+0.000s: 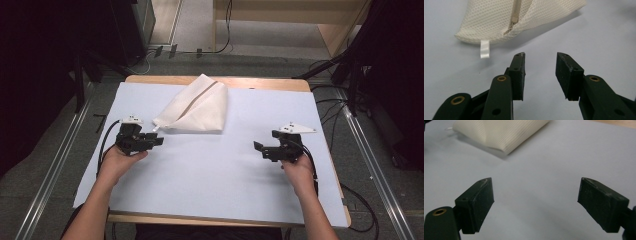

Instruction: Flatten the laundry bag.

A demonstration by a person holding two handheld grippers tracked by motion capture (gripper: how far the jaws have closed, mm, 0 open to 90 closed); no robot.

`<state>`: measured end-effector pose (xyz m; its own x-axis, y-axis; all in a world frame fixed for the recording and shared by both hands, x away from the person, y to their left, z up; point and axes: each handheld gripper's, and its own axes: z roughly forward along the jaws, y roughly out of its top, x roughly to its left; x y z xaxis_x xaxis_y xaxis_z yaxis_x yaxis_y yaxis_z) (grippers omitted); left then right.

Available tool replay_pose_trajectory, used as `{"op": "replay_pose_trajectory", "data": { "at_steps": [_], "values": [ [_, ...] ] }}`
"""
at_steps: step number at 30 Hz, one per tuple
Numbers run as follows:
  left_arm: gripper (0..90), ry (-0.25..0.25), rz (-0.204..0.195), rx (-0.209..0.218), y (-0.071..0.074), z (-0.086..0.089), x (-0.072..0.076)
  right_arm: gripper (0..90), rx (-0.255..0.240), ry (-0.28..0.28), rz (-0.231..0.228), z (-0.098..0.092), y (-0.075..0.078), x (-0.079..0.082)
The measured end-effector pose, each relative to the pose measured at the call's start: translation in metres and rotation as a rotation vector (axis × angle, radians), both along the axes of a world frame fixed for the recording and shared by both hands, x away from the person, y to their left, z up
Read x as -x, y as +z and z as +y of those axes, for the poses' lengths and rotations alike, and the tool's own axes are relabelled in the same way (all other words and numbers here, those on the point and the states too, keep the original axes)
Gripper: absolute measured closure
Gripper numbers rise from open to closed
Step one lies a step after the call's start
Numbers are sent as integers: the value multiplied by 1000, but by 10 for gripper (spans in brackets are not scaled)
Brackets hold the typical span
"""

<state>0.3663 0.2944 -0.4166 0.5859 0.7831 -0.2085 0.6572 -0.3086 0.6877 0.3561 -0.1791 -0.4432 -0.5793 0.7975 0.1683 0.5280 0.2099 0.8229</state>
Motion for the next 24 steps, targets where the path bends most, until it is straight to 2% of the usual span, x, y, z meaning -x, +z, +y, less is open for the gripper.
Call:
{"op": "replay_pose_trajectory", "data": {
  "at_steps": [1, 6, 7, 8, 14, 17, 21, 23, 24],
  "values": [
    [605, 2, -2, 10, 0, 0, -1, 132, 0, 8, 5, 1, 0, 1],
    [566, 6, 5, 1, -1, 0, -2, 133, -9, -10, 37, 5, -1, 1],
    [453, 25, 35, -3, -2, 0, -5, 133, -2, -16, 42, 6, -3, 0],
    [440, 30, 49, 3, -3, 1, -6, 133, 1, -23, 45, 6, -4, 0],
    [396, 27, 56, 0, -6, 3, -8, 137, 42, -65, 29, 13, -6, 1],
    [367, 20, 67, 9, -6, 4, -9, 133, 44, -35, 21, 16, -5, 2],
    [343, 15, 54, 22, -5, 3, -9, 141, 65, -9, 40, 17, -5, 3],
    [321, 20, 54, 31, -5, 3, -9, 214, 75, -5, 49, 18, -5, 5],
    [321, 18, 56, 32, -5, 3, -10, 214, 75, -5, 49, 18, -5, 5]
  ]
}}
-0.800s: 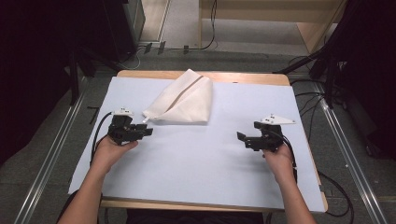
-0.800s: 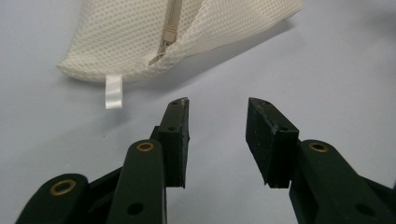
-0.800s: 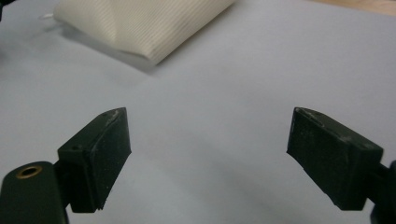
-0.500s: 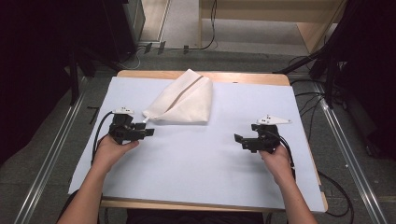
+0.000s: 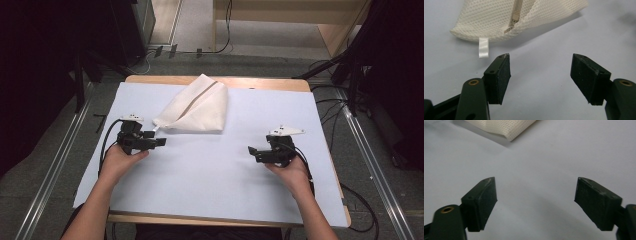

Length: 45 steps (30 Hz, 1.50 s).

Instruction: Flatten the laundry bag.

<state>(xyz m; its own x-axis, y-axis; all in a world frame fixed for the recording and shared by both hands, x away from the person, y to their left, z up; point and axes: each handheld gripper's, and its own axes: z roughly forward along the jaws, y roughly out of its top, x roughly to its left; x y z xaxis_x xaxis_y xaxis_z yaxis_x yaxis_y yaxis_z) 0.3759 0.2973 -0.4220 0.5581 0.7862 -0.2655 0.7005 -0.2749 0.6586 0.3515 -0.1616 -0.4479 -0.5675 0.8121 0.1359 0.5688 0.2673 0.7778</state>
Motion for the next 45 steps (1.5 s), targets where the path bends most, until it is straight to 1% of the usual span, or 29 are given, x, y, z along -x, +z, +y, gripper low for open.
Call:
{"op": "replay_pose_trajectory", "data": {
  "at_steps": [4, 5, 7, 8, 14, 15, 21, 27, 29, 30, 38, 39, 40, 43, 45],
  "values": [
    [310, 3, 3, -6, -1, 1, 0, 286, -5, 3, 12, -2, 1, 1],
    [311, 2, 5, -6, -1, 1, 0, 322, -15, 7, 15, -2, 2, 1],
    [311, 0, 5, -9, -1, 0, 0, 331, -16, 5, 14, -3, 2, 1],
    [311, -7, 4, -21, -1, 0, 0, 364, -18, 6, 9, -3, 3, 1],
    [313, -7, 4, -30, -2, 0, 0, 413, -22, 3, 8, -4, 5, 2],
    [313, -5, 8, -31, -2, 0, 0, 430, -28, 4, 15, -5, 5, 2],
    [315, -3, 12, -30, -2, 0, 0, 449, -40, 9, 32, -5, 5, 1],
    [315, -1, 10, -35, -2, 0, 0, 450, -38, 6, 51, -5, 4, 1],
    [317, -4, 8, -38, -2, 0, -1, 449, -48, 11, 71, -5, 3, 0],
    [318, -5, 5, -38, -2, 0, -1, 449, -46, 13, 81, -5, 2, 0],
    [322, -13, -7, -44, -1, -4, -5, 449, -32, 22, 89, -1, 1, 0],
    [322, -6, -8, -55, -1, -5, -6, 449, -27, 27, 87, -1, 1, 0],
    [322, -11, -18, -83, -2, -8, -7, 449, -26, 28, 86, -1, 1, 0],
    [327, -23, -7, -60, -1, -12, -14, 449, -26, 26, 90, -1, 1, 1],
    [328, -21, -13, -54, 0, -13, -16, 449, -24, 23, 91, -1, 1, 2]
  ]
}}
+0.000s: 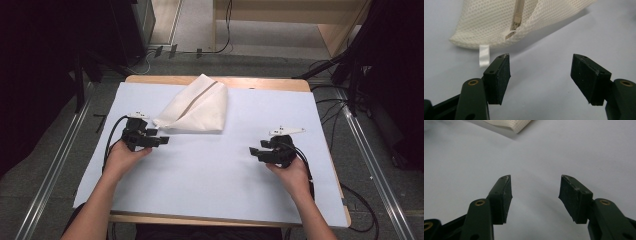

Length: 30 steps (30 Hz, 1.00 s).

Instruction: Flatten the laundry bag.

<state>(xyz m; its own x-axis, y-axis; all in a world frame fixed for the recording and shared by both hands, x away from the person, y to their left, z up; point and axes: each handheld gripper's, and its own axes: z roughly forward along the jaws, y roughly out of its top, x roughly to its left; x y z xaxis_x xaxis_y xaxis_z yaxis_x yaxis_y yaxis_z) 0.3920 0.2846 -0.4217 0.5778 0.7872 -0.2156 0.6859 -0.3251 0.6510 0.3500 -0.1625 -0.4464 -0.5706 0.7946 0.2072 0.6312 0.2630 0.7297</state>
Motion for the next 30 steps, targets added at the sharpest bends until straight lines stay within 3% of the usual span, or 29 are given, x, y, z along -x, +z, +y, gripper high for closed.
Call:
{"op": "replay_pose_trajectory", "data": {
  "at_steps": [12, 16, 19, 26, 30],
  "values": [
    [327, -25, -9, 1, 17, -19, -34, 445, -2, -3, 25, -5, 0, 3],
    [327, -26, 2, 1, 17, -22, -40, 445, 0, 2, 24, -4, 0, 4],
    [329, -33, 7, -24, 14, -29, -47, 445, 0, 1, 27, -5, 0, 4],
    [334, -69, 19, -46, 13, -52, -60, 445, -3, 5, 35, -4, -1, 4],
    [338, -78, 6, -49, 13, -64, -67, 448, -4, 5, 37, -4, -1, 4]
  ]
}}
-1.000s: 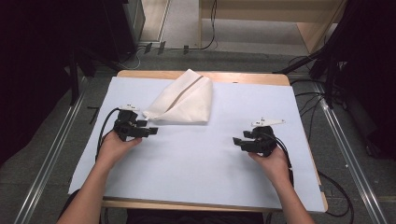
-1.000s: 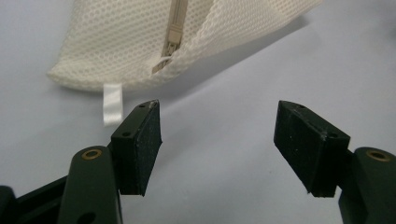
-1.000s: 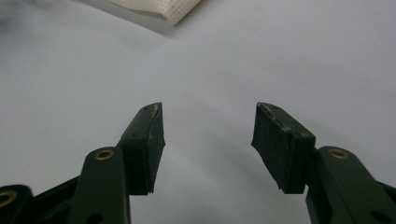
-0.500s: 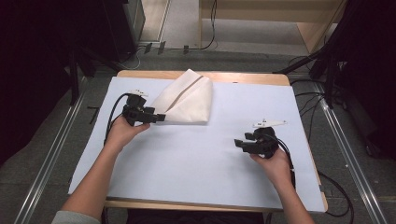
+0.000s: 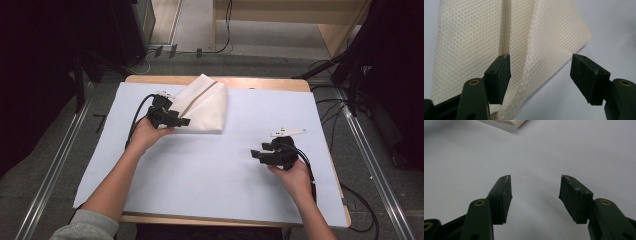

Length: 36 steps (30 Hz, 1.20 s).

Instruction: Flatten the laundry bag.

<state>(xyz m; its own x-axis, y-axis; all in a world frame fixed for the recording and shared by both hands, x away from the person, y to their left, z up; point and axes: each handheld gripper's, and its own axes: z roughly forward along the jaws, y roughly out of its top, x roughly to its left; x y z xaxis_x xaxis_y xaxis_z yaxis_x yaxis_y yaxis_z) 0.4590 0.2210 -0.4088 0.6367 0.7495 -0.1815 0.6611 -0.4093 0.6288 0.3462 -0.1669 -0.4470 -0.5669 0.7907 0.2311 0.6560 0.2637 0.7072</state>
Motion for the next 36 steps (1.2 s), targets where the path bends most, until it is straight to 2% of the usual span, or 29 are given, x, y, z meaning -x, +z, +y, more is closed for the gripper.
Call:
{"op": "replay_pose_trajectory", "data": {
  "at_steps": [3, 6, 9, 12, 13, 16, 17, 19, 20, 22, 24, 27, 31, 36],
  "values": [
    [339, 6, 16, -8, -5, -6, -9, 449, -1, -1, 2, -1, 0, 0],
    [341, 9, 14, -17, -9, -10, -13, 449, -4, 0, 4, -1, 0, 1],
    [360, 12, 35, -19, -15, -12, -16, 451, -4, 1, 0, -2, -1, 2],
    [467, 9, 56, -12, -21, -14, -18, 451, -5, -6, 7, -2, 0, 3],
    [467, -6, 72, -18, -23, -15, -18, 452, -3, -6, 8, -2, -1, 3],
    [600, -36, 84, -46, -27, -21, -16, 454, -1, -7, 1, -3, -1, 3],
    [720, -57, 94, -46, -28, -22, -15, 455, -4, -10, 2, -4, -1, 4],
    [846, -66, 101, -41, -28, -22, -14, 458, -4, -11, -1, -5, -1, 4],
    [868, -71, 99, -34, -27, -22, -14, 458, -3, -12, -2, -5, -1, 5],
    [874, -87, 98, -30, -25, -23, -12, 458, -2, -12, -2, -5, 0, 5],
    [879, -108, 120, -7, -24, -23, -10, 458, 0, -12, -3, -5, 0, 5],
    [881, -131, 126, -4, -21, -25, -6, 458, 1, -14, -5, -5, 0, 5],
    [881, -161, 124, 42, -15, -25, 7, 459, 2, -11, -11, -3, 1, 6],
    [881, -185, 128, 63, -12, -24, 21, 460, 2, -7, -15, -1, 2, 7]
  ]
}}
